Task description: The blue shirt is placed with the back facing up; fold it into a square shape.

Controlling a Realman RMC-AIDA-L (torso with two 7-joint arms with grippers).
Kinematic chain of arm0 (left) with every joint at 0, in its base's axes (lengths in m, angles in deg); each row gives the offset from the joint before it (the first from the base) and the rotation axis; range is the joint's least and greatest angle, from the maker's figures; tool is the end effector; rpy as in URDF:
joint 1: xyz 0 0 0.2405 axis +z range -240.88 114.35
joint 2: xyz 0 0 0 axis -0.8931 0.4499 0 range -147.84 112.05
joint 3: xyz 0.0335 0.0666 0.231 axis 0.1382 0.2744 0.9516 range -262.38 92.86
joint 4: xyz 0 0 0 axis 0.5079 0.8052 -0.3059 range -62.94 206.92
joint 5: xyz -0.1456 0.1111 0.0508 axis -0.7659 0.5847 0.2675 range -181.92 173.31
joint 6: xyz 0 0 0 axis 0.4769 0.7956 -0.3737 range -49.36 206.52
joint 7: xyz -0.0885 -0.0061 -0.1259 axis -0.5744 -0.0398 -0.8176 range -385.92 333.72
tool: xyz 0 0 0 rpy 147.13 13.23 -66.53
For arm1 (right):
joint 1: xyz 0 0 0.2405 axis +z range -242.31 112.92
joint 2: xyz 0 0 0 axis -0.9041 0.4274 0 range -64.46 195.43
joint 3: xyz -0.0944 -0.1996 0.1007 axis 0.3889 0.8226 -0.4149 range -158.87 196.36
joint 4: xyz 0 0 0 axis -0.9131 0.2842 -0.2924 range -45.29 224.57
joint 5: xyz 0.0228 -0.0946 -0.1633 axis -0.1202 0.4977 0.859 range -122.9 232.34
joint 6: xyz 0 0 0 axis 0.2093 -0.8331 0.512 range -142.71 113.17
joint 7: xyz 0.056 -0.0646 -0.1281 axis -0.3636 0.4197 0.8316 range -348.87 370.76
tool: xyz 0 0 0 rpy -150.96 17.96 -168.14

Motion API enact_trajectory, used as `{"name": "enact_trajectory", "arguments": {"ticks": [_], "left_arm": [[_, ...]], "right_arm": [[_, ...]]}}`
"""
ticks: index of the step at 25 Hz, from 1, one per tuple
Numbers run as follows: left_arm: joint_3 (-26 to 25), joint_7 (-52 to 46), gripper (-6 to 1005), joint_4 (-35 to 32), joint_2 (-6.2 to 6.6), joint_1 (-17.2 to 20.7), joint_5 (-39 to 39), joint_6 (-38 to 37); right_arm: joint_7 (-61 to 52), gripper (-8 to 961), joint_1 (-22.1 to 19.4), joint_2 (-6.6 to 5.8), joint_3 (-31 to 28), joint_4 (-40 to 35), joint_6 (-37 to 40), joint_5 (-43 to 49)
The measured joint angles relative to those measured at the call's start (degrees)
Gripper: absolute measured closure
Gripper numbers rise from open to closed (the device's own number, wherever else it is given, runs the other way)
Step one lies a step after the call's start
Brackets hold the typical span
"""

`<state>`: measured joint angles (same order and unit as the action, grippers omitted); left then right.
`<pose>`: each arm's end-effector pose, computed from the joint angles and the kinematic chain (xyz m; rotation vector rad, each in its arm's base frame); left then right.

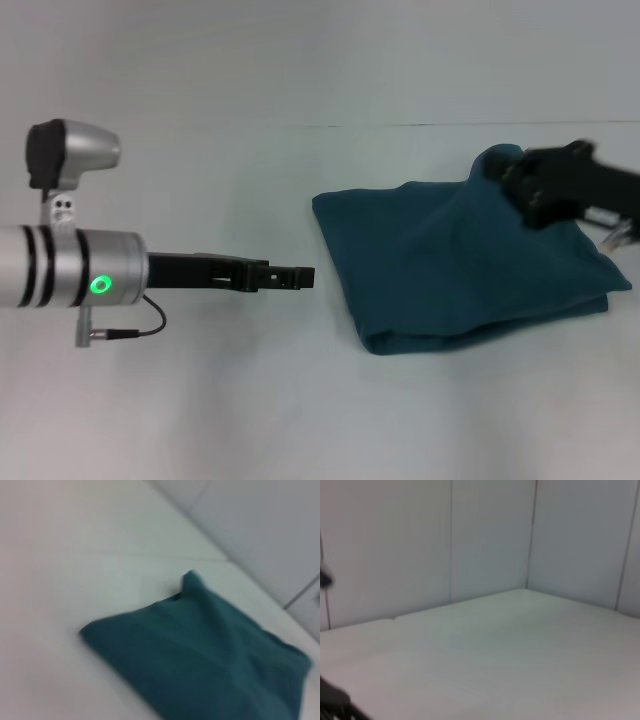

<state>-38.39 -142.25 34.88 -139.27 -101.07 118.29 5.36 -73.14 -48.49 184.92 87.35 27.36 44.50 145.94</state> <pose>-0.2201 0.3510 -0.0389 -2.5379 -1.3439 -0.4798 0.2172 0.3429 0.0264 -2.3557 0.4393 0.5845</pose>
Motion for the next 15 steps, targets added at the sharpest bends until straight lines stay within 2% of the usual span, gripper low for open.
{"name": "enact_trajectory", "arguments": {"ticks": [2,3,6,10,15], "left_arm": [[0.2,-8.5,108,3.8,0.61,-3.6,3.9,4.1],[0.2,-8.5,110,3.8,0.61,-3.6,3.9,4.1],[0.2,-17.5,117,6.3,1.11,-6.6,6.7,7.4],[0.3,-23.8,126,8.5,1.6,-9.6,7.4,7.8],[1.0,-29.5,136,11.9,1.53,-12.9,8.6,8.4]], "right_arm": [[-8.9,871,-0.9,0.22,-4.6,-7.9,4.8,5.9],[-8.9,862,-0.9,0.22,-4.6,-7.9,4.8,5.9],[-18.1,838,0.1,0.15,-9.3,-14.0,9.7,11.6],[-27.5,804,1.9,0.2,-13.1,-17.8,13.7,17.7],[-33.8,745,3.6,0.17,-14.9,-19.0,14.5,23.8]]}}
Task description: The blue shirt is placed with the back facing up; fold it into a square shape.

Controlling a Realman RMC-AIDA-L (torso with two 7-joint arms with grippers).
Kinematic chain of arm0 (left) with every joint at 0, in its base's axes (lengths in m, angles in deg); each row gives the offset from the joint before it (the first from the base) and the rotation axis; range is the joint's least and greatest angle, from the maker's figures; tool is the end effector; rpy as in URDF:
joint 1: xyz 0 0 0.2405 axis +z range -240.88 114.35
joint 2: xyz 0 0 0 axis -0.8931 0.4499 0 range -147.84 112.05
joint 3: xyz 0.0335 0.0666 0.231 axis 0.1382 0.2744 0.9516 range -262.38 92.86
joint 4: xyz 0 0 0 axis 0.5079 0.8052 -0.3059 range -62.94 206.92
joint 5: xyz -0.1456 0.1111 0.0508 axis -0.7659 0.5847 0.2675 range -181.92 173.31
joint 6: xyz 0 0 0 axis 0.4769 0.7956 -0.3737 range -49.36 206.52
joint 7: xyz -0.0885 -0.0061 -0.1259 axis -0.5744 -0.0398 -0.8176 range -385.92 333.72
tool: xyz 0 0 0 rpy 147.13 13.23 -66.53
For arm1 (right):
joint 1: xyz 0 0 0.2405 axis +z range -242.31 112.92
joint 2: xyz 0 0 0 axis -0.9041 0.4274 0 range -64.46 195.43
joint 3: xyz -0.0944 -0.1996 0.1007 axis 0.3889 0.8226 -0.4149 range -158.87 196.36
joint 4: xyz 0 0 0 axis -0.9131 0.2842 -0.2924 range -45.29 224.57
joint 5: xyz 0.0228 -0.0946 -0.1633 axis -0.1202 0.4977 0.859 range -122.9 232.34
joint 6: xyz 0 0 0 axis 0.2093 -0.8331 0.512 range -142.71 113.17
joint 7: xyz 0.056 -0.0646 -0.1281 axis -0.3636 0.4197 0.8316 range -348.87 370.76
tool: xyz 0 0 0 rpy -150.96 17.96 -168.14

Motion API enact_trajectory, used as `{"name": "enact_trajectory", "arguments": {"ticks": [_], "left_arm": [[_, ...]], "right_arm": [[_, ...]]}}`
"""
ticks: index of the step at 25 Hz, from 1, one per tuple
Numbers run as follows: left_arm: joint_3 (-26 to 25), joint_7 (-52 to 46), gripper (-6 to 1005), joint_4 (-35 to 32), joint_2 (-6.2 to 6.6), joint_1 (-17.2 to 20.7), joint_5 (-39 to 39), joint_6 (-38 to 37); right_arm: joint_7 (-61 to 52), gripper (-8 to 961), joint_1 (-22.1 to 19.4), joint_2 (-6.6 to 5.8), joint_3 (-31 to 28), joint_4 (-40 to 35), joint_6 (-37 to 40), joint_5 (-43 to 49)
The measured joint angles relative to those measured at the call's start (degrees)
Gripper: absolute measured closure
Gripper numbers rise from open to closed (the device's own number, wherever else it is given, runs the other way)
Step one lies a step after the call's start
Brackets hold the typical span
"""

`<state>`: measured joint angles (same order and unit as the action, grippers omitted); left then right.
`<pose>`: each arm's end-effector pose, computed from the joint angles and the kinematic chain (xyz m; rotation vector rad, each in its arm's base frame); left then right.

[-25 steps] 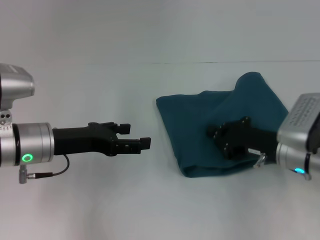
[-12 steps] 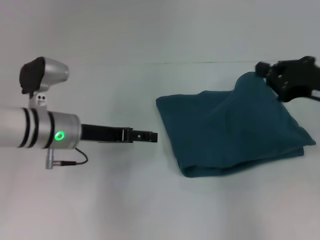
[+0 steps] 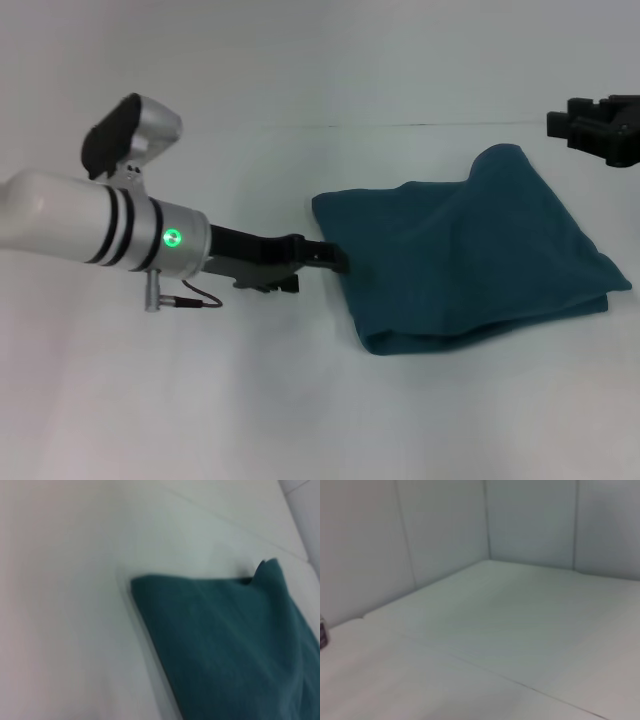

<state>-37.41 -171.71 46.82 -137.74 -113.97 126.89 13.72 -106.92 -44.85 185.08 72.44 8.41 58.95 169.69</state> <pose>-0.1933 0.3783 -0.0667 -2.2724 -1.8689 -0.2967 0.2012 0.3464 0.0925 -2.3147 0.7225 0.4728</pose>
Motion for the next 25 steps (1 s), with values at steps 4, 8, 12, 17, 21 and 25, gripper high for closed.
{"name": "enact_trajectory", "arguments": {"ticks": [4,8,12,17,21,25], "left_arm": [[2.2,-5.2,145,0.6,-0.1,-1.3,1.0,0.9],[3.6,-8.0,154,0.6,-0.66,-1.9,1.1,1.8],[4.6,-8.6,162,1.1,-1.59,-2.3,1.1,3.2],[4.4,-7.8,173,1.3,-3.03,-3.1,0.6,3.6],[4.3,-7.8,182,1.6,-3.91,-3.9,0.5,3.7],[4.3,-7.9,191,3.0,-4.24,-5.0,0.5,4.5]], "right_arm": [[0.4,642,0.0,0.09,-0.6,0.1,-0.2,1.2],[1.8,516,-0.4,0.37,-1.5,0.5,-0.4,1.0],[2.2,324,-0.5,0.47,-1.7,0.5,-0.2,1.0],[2.2,142,-0.5,0.45,-1.8,0.5,-0.4,1.0],[2.3,104,-0.3,0.43,-1.7,0.7,-0.4,1.0],[2.8,104,-0.3,0.55,-1.4,1.0,-0.4,0.6]]}}
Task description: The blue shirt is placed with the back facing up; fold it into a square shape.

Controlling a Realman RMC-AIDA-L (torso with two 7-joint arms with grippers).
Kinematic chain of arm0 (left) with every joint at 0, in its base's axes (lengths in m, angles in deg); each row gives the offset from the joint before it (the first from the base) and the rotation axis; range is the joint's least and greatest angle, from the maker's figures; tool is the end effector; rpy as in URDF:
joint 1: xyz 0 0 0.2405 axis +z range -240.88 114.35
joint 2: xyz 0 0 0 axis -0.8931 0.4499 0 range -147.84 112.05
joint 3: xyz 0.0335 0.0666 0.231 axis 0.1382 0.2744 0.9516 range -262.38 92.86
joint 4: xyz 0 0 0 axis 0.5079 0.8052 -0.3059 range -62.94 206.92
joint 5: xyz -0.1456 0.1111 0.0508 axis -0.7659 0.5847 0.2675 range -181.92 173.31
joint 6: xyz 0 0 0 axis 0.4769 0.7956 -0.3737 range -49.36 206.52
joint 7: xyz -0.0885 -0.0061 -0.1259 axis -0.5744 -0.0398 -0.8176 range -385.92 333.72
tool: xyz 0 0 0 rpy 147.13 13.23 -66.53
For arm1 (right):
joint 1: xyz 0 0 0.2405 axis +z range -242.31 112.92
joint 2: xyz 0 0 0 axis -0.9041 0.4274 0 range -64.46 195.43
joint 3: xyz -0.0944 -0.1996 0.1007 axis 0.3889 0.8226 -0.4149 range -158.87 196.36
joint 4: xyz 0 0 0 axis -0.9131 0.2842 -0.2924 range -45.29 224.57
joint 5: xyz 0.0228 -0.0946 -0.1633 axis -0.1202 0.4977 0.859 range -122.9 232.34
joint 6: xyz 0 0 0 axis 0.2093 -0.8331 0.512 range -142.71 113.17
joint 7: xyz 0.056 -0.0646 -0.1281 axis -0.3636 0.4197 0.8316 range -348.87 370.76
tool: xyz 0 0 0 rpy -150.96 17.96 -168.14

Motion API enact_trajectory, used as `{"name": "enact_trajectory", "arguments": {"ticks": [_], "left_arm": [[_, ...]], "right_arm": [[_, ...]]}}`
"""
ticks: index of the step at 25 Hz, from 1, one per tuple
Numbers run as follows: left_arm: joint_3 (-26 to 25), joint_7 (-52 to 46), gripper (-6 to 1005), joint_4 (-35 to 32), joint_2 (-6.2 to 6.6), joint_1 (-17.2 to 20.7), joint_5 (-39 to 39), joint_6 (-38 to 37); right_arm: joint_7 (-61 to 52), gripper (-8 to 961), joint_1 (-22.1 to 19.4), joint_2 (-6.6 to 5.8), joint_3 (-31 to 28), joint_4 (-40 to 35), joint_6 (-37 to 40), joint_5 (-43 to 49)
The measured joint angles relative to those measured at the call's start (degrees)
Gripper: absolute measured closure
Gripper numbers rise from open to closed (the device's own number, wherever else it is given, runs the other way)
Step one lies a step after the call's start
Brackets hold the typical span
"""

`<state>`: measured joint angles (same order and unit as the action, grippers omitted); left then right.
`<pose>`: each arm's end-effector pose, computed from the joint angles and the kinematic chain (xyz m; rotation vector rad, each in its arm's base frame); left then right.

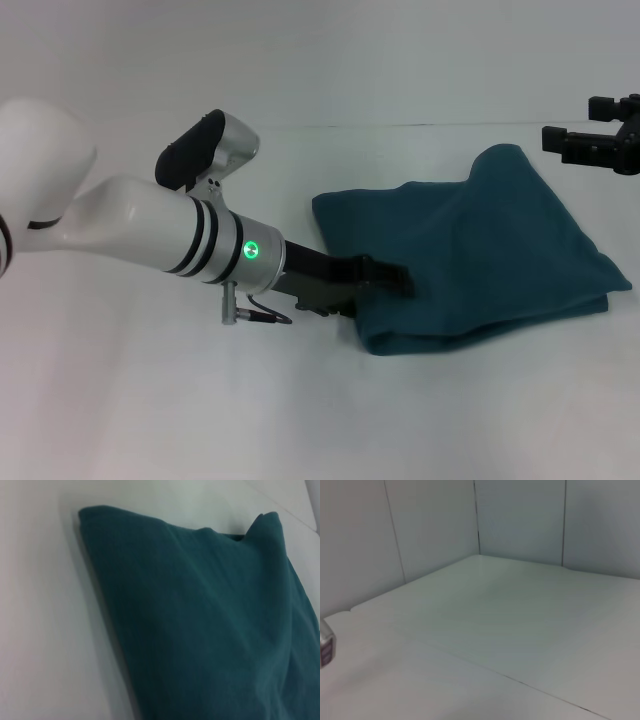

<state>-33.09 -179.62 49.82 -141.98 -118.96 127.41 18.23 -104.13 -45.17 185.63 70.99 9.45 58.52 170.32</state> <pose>-0.1599 0.3696 -0.1082 -2.2670 -1.9567 -0.2197 0.2101 0.3456 0.0926 -2.2974 0.7086 0.4535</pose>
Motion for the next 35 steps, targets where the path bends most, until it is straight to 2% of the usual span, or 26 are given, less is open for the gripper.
{"name": "enact_trajectory", "arguments": {"ticks": [14,20,28,33,35], "left_arm": [[0.1,2.7,221,1.6,-0.02,0.3,-4.4,2.3],[0.2,2.2,455,2.1,0.07,0.0,-4.3,2.7],[0.4,3.2,687,1.8,0.25,-0.4,-4.1,3.6],[0.8,3.3,894,1.6,1.86,0.8,-4.0,3.3],[0.6,3.2,903,0.9,2.51,2.0,-4.0,3.0]], "right_arm": [[2.0,112,0.8,-0.06,-0.3,2.0,-0.3,-0.2],[2.2,112,1.0,-0.12,0.0,2.4,-1.4,-0.2],[2.3,113,1.5,-0.18,-0.1,3.3,-1.6,-0.1],[2.3,113,1.5,-0.18,-0.3,3.5,-2.0,0.0],[2.3,113,1.5,-0.21,-0.2,3.9,-2.5,0.0]]}}
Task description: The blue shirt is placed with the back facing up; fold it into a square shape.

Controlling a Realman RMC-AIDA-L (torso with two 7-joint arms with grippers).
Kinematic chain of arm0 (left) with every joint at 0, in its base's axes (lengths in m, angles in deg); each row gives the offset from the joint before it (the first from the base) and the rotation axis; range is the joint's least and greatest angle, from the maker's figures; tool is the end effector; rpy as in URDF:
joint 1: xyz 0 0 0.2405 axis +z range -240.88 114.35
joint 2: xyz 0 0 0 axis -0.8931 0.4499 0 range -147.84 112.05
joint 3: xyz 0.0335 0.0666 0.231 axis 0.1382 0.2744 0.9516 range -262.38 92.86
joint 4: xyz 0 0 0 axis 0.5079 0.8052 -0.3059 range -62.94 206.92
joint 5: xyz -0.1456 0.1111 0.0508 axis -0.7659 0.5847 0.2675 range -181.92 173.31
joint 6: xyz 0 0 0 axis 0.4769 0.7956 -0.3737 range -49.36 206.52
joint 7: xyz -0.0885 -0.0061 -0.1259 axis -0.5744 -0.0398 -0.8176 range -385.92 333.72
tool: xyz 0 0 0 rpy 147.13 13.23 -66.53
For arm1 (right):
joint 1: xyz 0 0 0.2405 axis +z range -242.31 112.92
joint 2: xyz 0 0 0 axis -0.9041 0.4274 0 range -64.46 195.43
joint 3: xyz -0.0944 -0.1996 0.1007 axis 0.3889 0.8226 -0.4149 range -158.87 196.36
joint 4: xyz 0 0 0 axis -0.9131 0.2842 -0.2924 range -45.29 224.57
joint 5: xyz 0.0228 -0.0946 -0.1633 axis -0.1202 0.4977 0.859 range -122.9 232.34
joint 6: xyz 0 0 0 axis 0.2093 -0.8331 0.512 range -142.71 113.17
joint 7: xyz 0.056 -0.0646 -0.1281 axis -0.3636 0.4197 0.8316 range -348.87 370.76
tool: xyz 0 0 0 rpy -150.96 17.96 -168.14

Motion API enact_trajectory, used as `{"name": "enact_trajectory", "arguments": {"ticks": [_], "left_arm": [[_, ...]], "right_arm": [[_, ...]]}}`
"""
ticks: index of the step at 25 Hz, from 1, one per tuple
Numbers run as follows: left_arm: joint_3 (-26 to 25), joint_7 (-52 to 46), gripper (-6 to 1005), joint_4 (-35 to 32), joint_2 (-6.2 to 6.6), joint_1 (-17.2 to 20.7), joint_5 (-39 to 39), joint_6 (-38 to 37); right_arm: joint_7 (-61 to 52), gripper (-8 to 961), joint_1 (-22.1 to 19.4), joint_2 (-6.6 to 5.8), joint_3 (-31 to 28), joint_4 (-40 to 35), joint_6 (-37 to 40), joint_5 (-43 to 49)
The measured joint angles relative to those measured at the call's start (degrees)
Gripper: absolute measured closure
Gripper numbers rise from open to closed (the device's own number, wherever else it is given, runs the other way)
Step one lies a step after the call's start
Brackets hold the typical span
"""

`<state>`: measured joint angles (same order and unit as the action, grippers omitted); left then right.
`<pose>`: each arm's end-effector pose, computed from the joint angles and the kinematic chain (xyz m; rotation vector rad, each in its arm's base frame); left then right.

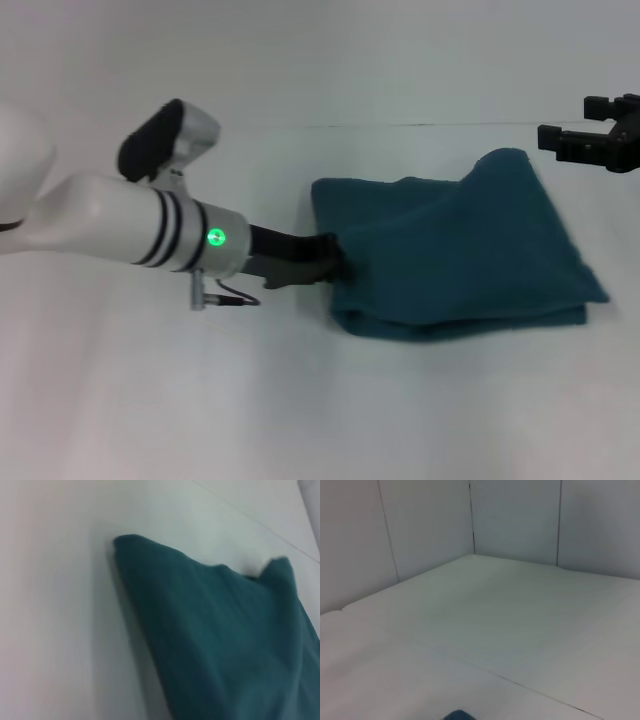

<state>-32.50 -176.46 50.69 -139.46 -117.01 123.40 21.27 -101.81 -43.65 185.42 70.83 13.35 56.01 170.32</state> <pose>-0.1779 0.3829 -0.0908 -2.1984 -1.9194 -0.3006 0.2153 0.3544 0.0874 -2.2858 0.7062 0.4492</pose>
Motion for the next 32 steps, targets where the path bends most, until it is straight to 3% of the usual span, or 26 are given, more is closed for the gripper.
{"name": "enact_trajectory", "arguments": {"ticks": [6,13,19,26,32], "left_arm": [[-1.6,-0.3,924,-4.7,2.12,4.3,0.0,-2.0],[-8.5,-0.3,930,-9.9,4.08,8.7,3.3,-6.0],[-13.9,0.1,932,-12.6,4.55,11.0,8.4,-8.7],[-17.5,0.0,932,-18.0,4.87,15.5,8.8,-13.2],[-19.0,1.8,931,-18.9,4.76,17.4,8.8,-13.9]], "right_arm": [[0.1,113,0.5,-0.06,0.1,0.9,-0.7,0.2],[-0.2,112,0.9,-0.18,0.0,1.1,-0.7,0.3],[-0.5,112,1.5,-0.24,0.2,1.0,-0.6,0.3],[-2.3,113,3.5,-0.16,0.3,0.8,-0.2,3.1],[-2.8,113,4.2,-0.05,0.9,0.7,-0.1,3.9]]}}
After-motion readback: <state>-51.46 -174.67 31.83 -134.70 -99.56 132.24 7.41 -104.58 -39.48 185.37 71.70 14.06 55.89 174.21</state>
